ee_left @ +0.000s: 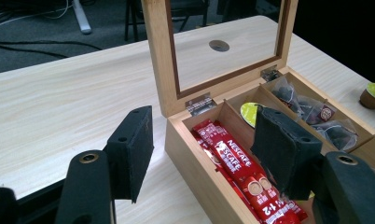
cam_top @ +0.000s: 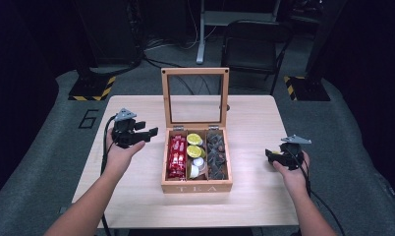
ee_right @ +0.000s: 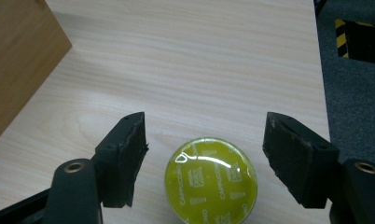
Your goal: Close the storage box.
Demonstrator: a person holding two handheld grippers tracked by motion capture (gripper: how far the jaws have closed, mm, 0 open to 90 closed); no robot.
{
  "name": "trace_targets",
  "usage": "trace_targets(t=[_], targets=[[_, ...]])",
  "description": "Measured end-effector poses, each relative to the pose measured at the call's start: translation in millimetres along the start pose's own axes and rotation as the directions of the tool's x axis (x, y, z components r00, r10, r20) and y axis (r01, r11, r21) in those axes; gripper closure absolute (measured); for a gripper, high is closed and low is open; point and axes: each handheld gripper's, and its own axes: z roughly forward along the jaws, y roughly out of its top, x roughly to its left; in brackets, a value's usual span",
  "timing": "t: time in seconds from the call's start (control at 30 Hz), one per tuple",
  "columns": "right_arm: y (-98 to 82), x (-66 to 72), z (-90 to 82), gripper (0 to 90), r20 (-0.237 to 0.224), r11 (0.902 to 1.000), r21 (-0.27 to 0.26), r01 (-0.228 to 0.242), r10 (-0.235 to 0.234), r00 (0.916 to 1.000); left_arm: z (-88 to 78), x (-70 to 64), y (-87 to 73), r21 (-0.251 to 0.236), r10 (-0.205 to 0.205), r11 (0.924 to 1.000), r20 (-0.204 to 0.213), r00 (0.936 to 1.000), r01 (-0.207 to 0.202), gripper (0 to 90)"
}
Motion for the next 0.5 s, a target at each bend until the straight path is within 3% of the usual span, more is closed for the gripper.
trace_targets(t=[0.5], targets=[[43.3, 27.5, -9.4, 29.6, -0.06, 0.9935, -0.014, 0.113, -0.114, 0.9917, 8.8, 0.5, 3.7, -0.001, -0.004, 1.0, 0.011, 0.9999, 0.004, 38.1]])
